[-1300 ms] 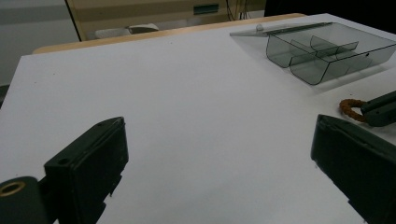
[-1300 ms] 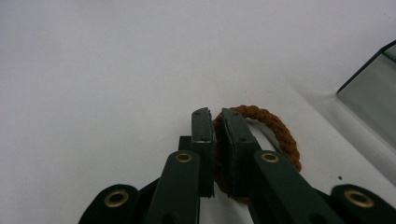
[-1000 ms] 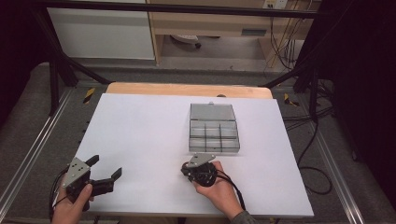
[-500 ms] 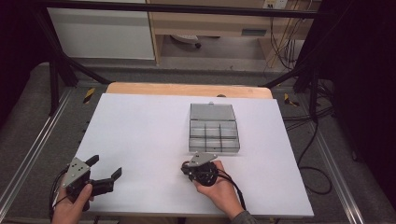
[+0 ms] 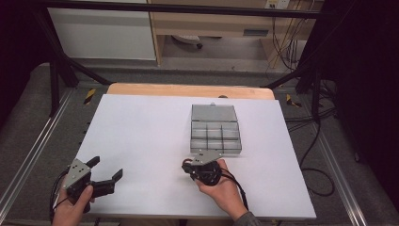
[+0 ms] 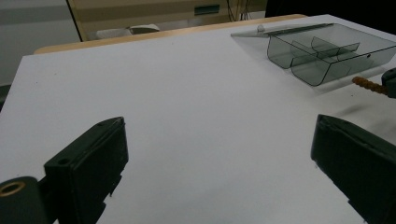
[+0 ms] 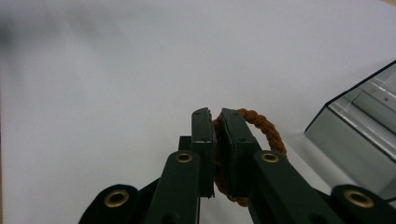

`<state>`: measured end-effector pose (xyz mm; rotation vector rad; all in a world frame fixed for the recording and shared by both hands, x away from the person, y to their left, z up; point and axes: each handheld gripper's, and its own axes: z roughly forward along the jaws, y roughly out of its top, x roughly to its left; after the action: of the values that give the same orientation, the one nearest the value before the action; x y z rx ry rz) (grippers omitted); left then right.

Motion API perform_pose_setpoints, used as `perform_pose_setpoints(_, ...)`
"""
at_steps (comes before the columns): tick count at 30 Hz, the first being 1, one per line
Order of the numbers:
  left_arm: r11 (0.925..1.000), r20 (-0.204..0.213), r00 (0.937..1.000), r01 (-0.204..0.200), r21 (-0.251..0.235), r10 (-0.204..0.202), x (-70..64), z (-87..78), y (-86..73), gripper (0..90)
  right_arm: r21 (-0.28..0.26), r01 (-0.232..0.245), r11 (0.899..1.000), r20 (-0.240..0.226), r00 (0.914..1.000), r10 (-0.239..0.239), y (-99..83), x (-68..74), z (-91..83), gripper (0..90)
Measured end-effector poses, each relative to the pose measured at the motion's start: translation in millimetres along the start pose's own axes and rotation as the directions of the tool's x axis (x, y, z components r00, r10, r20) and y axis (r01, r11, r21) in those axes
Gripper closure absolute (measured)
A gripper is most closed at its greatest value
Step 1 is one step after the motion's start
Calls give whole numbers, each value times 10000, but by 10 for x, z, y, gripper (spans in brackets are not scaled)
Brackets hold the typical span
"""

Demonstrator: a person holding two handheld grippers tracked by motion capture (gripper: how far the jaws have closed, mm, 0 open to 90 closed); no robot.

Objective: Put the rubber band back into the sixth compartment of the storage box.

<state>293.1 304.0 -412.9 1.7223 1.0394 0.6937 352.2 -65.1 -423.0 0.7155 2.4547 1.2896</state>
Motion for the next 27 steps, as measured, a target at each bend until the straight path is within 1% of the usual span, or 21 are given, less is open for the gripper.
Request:
perform_pose_setpoints(2, 10000, 24, 10000, -10, 4, 10, -1, 1, 1, 42, -98, 97, 9999, 60, 9999, -96, 50, -15, -43, 844)
perform_pose_setpoints(7, 10000, 59, 10000, -32, 31, 32, -4, 2, -2, 42, -226, 147, 9996, 140, 9998, -144, 129, -64, -87, 844)
perform_pose_setpoints(9, 10000, 20, 10000, -36, 38, 36, 3, 1, -5, 42, -359, 173, 9992, 216, 9996, -165, 186, -118, -109, 844)
perform_pose_setpoints(13, 10000, 27, 10000, -27, 42, 27, 7, 1, -5, 42, -533, 103, 9985, 298, 9995, -88, 236, -173, -121, 844)
perform_pose_setpoints(14, 10000, 28, 10000, -26, 45, 26, 8, 1, -6, 42, -691, 99, 9976, 348, 9994, -75, 267, -207, -126, 844)
perform_pose_setpoints(18, 10000, 39, 10000, 0, 39, 0, 11, 0, -7, 42, -968, -11, 9953, 410, 9991, 51, 323, -264, -121, 844)
perform_pose_setpoints(27, 10000, 74, 10000, 55, 42, -55, 10, 8, -10, 42, -1314, -81, 9913, 553, 9983, 155, 427, -370, -109, 844)
